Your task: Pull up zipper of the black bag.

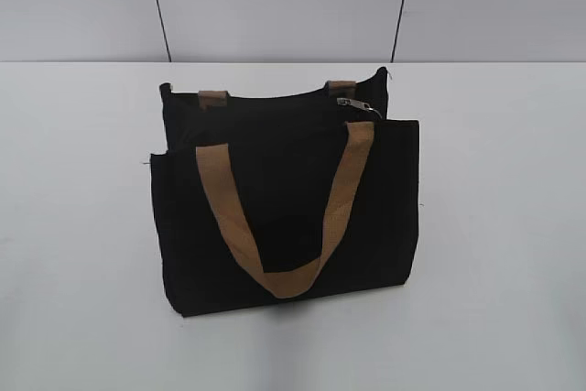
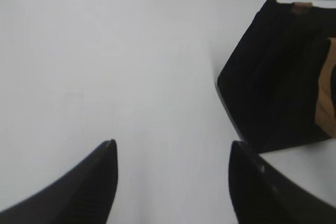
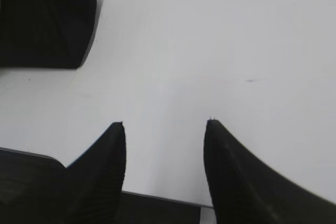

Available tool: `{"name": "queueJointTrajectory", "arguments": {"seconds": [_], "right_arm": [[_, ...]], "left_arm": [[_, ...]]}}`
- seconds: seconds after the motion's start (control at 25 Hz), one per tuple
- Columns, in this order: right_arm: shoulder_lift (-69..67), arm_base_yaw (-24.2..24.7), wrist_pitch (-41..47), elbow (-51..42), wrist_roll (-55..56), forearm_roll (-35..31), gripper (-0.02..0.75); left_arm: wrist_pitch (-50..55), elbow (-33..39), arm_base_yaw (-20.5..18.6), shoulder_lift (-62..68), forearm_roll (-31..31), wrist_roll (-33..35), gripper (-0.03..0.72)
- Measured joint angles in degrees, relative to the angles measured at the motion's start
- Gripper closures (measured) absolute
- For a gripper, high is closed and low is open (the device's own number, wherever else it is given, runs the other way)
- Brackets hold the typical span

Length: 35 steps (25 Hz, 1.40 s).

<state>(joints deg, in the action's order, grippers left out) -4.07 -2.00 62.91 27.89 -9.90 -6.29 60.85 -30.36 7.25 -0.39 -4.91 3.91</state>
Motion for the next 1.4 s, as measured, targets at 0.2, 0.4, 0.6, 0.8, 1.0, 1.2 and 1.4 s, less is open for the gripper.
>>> {"name": "queueJointTrajectory", "arguments": {"seconds": [0.2, 0.4, 0.6, 0.8, 1.0, 1.2, 1.4], "right_arm": [[4.4, 0.0, 0.0, -0.1, 0.0, 0.2, 0.356], [4.4, 0.0, 0.0, -0.1, 0.0, 0.3, 0.356], [4.4, 0.0, 0.0, -0.1, 0.0, 0.3, 0.356], [4.4, 0.0, 0.0, -0.1, 0.0, 0.2, 0.356], [4.4, 0.0, 0.0, -0.1, 0.0, 0.2, 0.356], [4.4, 0.0, 0.0, -0.1, 0.0, 0.2, 0.356], [4.4, 0.0, 0.0, -0.1, 0.0, 0.2, 0.356]], "left_arm": [[0.0, 0.0, 0.0, -0.1, -0.1, 0.0, 0.195], [0.0, 0.0, 0.0, -0.1, -0.2, 0.1, 0.200], [0.0, 0.1, 0.0, -0.1, -0.2, 0.1, 0.209], [0.0, 0.1, 0.0, -0.1, -0.1, 0.1, 0.227], [0.0, 0.1, -0.8, -0.1, -0.1, 0.1, 0.236], [0.0, 0.1, -4.5, -0.1, -0.1, 0.1, 0.239], [0.0, 0.1, -5.6, -0.1, -0.1, 0.1, 0.262]]}}
